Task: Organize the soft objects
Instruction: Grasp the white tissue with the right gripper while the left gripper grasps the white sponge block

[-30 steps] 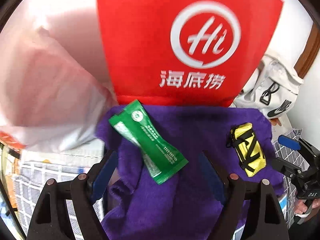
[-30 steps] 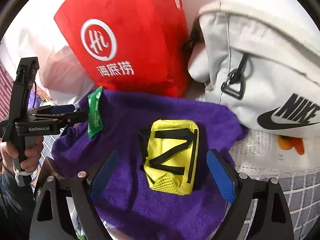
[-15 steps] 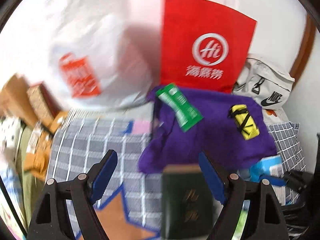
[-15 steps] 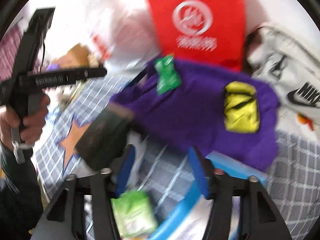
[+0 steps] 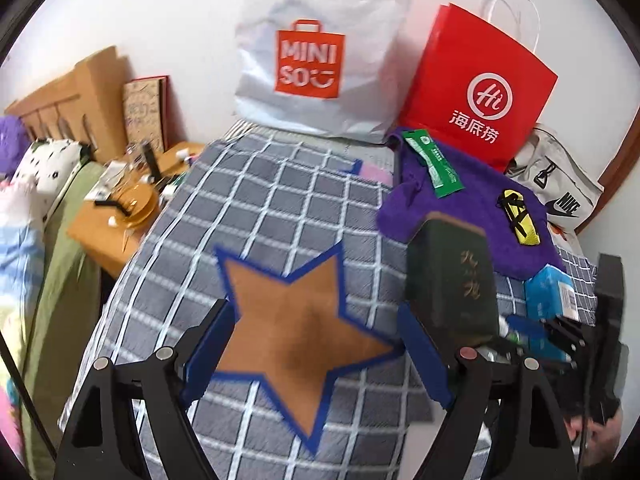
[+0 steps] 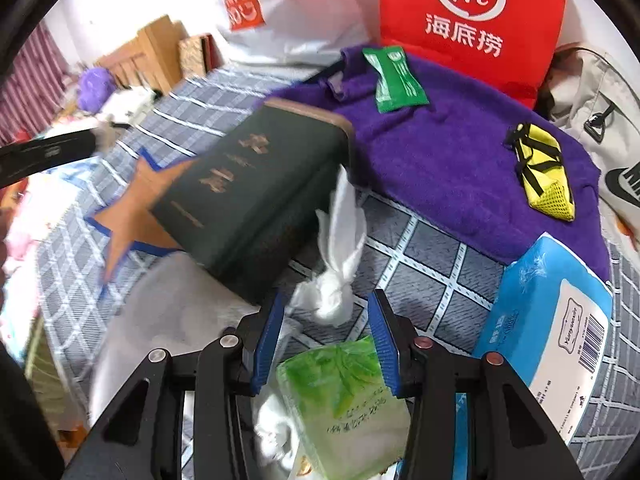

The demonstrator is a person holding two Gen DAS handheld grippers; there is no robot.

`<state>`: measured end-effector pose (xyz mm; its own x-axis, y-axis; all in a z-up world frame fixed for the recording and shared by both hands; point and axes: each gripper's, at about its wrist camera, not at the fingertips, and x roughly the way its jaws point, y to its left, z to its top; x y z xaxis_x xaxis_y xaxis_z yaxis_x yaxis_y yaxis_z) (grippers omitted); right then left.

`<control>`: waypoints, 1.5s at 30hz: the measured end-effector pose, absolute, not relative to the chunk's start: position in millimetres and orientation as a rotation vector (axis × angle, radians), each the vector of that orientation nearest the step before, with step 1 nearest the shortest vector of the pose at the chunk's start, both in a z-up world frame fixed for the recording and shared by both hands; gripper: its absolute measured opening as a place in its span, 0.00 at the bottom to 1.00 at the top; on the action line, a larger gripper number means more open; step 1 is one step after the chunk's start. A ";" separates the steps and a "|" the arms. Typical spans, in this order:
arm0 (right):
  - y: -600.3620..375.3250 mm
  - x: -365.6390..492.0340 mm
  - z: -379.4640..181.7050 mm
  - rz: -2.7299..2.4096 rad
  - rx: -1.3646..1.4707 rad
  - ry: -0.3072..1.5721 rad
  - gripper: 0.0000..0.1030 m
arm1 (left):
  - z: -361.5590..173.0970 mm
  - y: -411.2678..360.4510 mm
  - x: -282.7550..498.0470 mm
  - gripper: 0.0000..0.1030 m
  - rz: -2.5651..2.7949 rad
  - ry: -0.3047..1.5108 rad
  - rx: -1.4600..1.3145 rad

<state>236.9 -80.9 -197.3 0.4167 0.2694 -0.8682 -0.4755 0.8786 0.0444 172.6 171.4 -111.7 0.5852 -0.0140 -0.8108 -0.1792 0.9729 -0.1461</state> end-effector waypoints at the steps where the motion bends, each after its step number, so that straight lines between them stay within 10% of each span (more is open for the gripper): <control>1: -78.6 238.3 -199.8 0.460 -0.234 1.039 0.38 | -113.4 174.4 167.5 0.80 0.099 0.942 -0.230; 5: -75.2 243.8 -205.3 0.449 -0.224 1.050 0.18 | -119.1 179.3 151.8 0.80 0.085 0.954 -0.247; 36: -186.0 65.7 -153.4 0.415 -0.059 0.868 0.18 | -182.2 80.3 100.8 0.80 -0.274 1.094 -0.338; 42: -198.8 54.9 -176.1 0.420 -0.018 0.901 0.18 | -190.6 77.9 103.4 0.45 -0.239 1.088 -0.365; 45: -203.4 56.7 -190.0 0.408 -0.021 0.931 0.18 | -186.7 77.9 99.0 0.46 -0.220 1.073 -0.360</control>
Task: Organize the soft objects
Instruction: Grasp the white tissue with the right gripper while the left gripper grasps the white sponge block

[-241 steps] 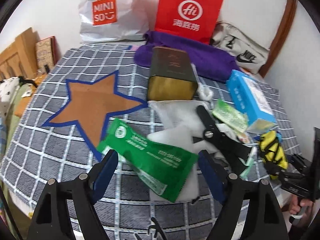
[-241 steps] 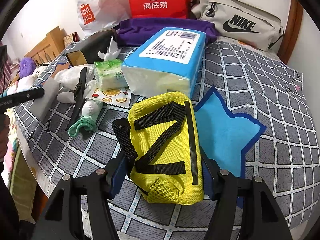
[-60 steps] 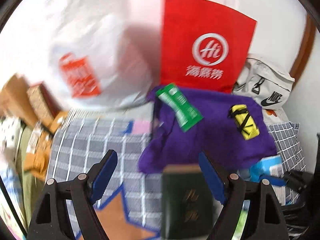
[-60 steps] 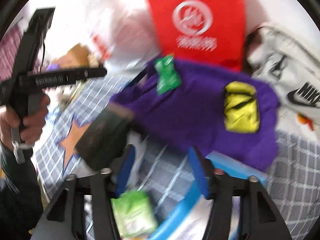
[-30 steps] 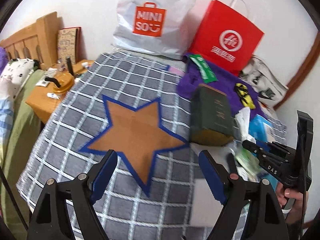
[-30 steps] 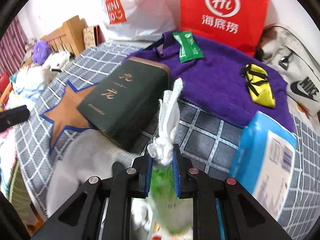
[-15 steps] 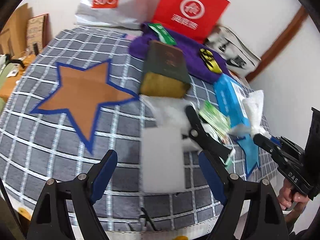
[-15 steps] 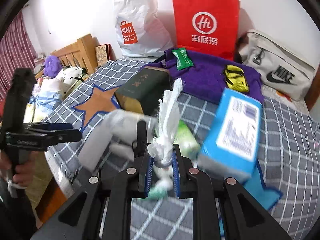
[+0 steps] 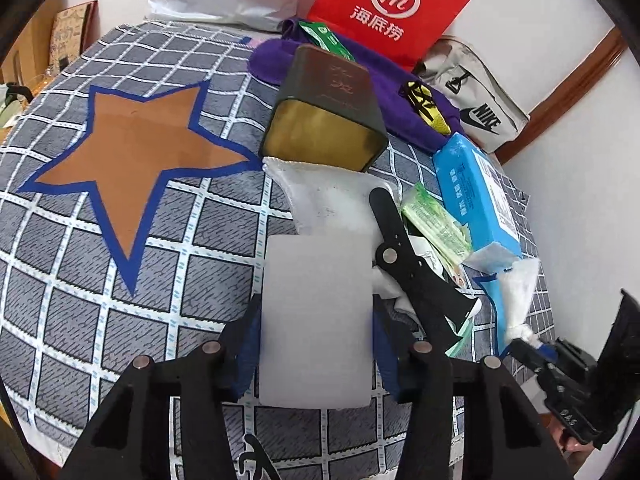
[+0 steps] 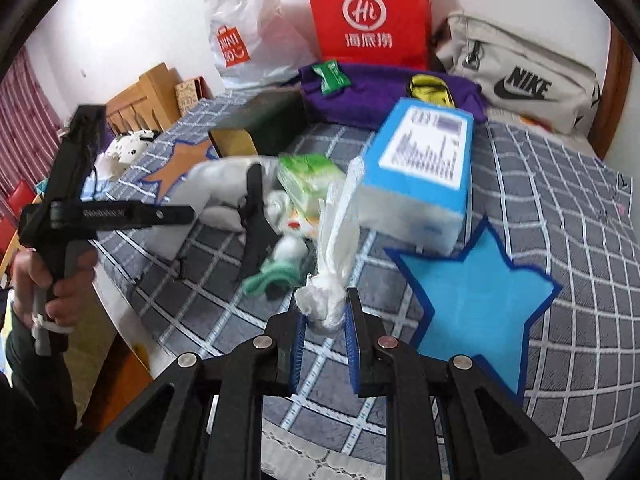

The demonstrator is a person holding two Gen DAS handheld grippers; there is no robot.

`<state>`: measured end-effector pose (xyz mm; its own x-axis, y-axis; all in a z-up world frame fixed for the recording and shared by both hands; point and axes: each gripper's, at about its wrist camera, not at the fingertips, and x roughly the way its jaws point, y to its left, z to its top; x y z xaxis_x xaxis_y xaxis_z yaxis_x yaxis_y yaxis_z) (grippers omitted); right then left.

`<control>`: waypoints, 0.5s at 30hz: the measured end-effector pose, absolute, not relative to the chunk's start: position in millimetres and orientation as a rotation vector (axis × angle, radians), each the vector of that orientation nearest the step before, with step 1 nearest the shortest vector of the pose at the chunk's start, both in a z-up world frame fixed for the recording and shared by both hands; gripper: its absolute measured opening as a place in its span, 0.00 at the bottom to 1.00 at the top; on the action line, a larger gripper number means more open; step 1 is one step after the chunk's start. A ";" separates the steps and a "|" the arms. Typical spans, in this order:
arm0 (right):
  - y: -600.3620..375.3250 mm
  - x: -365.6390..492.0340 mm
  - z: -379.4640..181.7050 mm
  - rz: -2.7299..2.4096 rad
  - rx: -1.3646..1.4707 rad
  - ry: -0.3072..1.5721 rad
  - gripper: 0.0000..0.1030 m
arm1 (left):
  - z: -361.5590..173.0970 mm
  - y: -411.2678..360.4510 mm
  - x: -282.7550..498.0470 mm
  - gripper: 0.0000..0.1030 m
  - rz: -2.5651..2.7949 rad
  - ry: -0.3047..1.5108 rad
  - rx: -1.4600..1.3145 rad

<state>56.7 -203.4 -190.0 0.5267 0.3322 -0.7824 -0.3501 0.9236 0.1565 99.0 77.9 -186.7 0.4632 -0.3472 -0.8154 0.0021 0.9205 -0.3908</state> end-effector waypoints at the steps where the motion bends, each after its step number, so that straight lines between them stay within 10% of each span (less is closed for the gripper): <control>1: -205.2 57.8 -193.6 0.406 -0.018 0.938 0.18 | -184.2 78.7 97.0 0.46 -0.216 1.065 -0.355; 15: -224.7 59.6 -198.6 0.425 0.009 0.952 0.17 | -135.6 66.6 94.0 0.46 -0.152 0.997 -0.289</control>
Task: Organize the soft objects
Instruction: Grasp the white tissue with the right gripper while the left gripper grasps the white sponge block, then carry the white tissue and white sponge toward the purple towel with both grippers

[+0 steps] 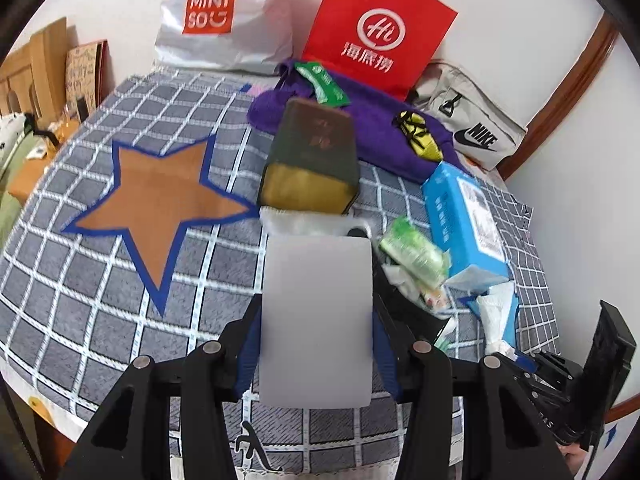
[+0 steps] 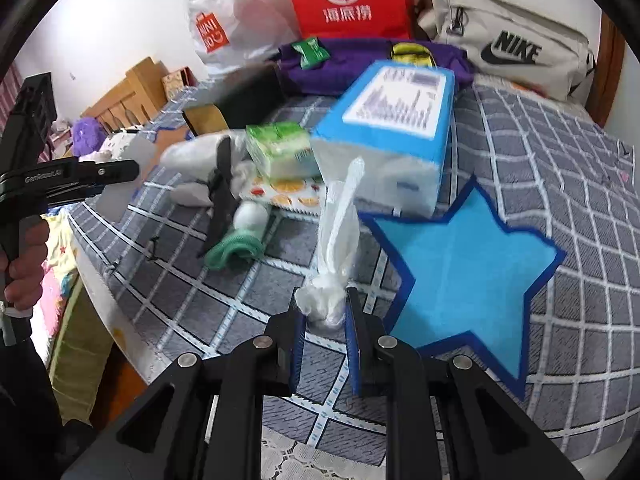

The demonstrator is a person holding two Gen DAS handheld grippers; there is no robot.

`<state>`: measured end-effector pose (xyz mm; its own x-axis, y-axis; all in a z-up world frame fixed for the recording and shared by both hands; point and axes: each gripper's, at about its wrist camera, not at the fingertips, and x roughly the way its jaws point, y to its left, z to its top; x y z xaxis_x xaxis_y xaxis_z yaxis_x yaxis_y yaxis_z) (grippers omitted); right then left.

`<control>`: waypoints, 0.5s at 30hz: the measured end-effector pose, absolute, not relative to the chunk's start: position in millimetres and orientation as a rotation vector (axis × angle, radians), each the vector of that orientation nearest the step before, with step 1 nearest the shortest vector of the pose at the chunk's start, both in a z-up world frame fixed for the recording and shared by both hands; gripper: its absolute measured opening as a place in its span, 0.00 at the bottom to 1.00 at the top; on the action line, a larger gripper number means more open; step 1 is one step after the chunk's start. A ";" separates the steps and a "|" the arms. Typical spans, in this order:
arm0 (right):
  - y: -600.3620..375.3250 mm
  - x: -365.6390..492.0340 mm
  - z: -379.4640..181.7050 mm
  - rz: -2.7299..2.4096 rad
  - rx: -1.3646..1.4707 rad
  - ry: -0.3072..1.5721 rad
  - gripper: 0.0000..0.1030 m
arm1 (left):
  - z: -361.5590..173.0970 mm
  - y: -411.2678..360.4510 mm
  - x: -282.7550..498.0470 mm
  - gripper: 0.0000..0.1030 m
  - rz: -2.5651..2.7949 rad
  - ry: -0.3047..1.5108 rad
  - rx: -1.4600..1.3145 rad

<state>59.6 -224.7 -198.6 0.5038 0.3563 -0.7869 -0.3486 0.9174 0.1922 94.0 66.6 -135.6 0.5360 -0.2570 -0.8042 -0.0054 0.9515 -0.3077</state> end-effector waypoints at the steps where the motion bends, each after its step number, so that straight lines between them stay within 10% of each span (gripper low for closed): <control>1: -225.0 58.8 -193.1 0.433 0.007 0.938 0.17 | -132.8 65.9 94.8 0.46 -0.151 0.993 -0.287; 15: -237.0 77.3 -143.0 0.457 0.043 0.840 0.17 | -98.1 56.7 116.9 0.46 -0.112 0.938 -0.255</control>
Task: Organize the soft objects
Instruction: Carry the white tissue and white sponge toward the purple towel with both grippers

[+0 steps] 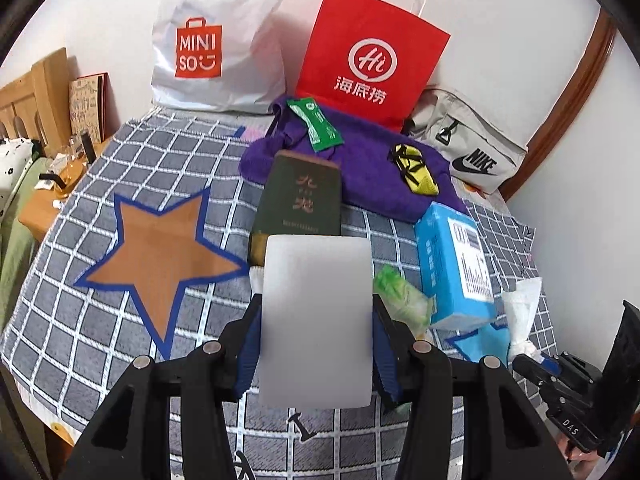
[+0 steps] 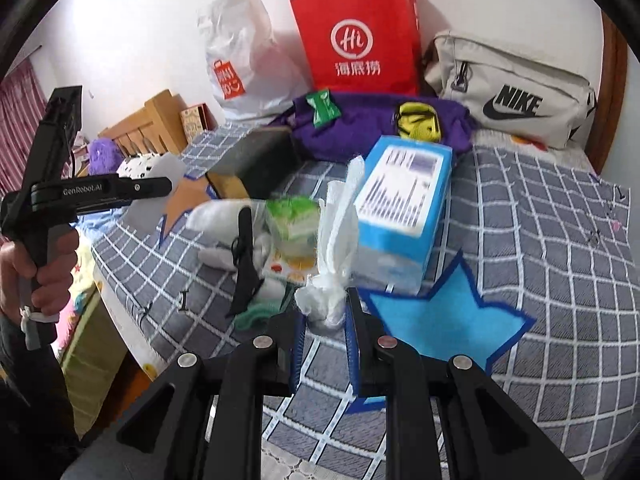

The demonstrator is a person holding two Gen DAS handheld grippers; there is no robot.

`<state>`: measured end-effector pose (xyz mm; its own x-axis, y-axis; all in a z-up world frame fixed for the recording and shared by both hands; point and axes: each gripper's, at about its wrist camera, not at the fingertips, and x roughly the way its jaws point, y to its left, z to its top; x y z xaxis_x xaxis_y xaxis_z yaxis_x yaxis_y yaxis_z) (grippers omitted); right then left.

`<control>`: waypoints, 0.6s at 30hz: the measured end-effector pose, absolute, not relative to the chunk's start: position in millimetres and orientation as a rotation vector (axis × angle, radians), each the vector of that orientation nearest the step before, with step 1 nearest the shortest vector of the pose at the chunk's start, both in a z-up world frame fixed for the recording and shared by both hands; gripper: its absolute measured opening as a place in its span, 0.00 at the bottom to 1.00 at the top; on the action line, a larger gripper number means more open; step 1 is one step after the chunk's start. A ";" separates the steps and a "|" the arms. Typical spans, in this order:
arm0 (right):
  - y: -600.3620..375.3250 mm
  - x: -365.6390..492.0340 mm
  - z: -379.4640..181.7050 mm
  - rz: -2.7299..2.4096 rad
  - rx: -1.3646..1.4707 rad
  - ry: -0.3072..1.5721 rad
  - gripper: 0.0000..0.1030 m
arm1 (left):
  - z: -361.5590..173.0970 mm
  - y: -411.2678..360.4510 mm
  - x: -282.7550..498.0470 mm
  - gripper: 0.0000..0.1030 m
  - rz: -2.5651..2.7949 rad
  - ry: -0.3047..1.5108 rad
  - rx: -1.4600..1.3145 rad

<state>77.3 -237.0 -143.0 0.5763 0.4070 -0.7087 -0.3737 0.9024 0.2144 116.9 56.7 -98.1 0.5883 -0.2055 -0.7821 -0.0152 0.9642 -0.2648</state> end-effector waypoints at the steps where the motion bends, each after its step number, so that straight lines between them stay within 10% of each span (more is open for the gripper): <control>1: -238.0 80.4 -139.1 0.457 0.043 0.833 0.18 | -95.4 57.2 119.4 0.46 -0.110 0.934 -0.256; 18: -243.9 134.0 -99.2 0.448 0.027 0.764 0.18 | -64.6 63.5 158.3 0.46 -0.100 0.872 -0.249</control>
